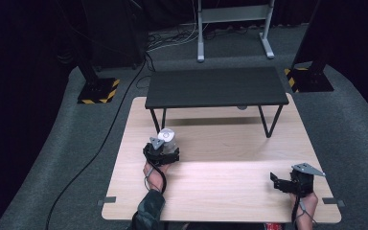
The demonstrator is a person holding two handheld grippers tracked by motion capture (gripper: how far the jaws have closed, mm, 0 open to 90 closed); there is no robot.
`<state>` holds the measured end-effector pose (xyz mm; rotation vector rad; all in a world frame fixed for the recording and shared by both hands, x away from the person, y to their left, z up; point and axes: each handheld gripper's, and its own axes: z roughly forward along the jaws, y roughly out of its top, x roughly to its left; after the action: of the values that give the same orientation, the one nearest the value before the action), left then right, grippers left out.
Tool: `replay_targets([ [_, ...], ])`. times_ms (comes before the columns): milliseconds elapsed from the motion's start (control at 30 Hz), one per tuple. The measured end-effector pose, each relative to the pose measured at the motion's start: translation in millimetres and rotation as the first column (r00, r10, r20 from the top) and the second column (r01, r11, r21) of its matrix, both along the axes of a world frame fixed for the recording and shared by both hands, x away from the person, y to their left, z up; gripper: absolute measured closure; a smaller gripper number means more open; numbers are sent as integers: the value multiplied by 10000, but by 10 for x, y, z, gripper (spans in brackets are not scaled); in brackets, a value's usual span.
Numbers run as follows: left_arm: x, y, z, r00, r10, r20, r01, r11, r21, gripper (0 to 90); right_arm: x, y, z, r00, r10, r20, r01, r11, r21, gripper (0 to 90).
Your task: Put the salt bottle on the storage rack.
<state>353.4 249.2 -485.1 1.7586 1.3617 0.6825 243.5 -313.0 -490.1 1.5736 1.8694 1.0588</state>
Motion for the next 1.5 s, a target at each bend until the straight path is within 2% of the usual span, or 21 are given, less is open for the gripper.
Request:
replay_targets([
  [100, 28, 4, -27, 9997, -92, 219, 92, 10000, -2, 24, 4, 6, 1, 10000, 3, -14, -3, 10000, -30, 6],
  [133, 21, 4, -46, 9993, -89, 355, 90, 10000, -4, 95, 5, 7, 2, 10000, 15, -16, -15, 10000, -43, 6],
  [167, 10, 6, -89, 9973, -309, 670, 307, 9995, 50, 183, 6, 8, 2, 10000, 15, -19, -15, 10000, -48, 6],
  [200, 8, -23, -89, 9974, -189, 693, 180, 9998, 127, 292, 6, 12, 3, 10000, 11, -21, -11, 10000, -65, 6],
  [400, 23, -14, -58, 9979, -276, 582, 263, 9994, 236, 295, 5, 10, 2, 10000, 1, -17, -1, 10000, -53, 6],
  [733, 6, 19, -44, 9975, -403, 586, 396, 9991, 119, 297, -10, -2, -5, 10000, -1, 55, 1, 10000, 23, 4],
  [1133, -133, 88, 30, 9959, -765, 483, 766, 9971, 2, 297, -18, -4, -10, 9999, -58, 84, 57, 10000, 68, 5],
  [1500, -259, 153, 121, 9921, -1114, 572, 1118, 9937, -50, 298, -16, 0, -7, 10000, -30, 79, 30, 10000, 35, 1],
])
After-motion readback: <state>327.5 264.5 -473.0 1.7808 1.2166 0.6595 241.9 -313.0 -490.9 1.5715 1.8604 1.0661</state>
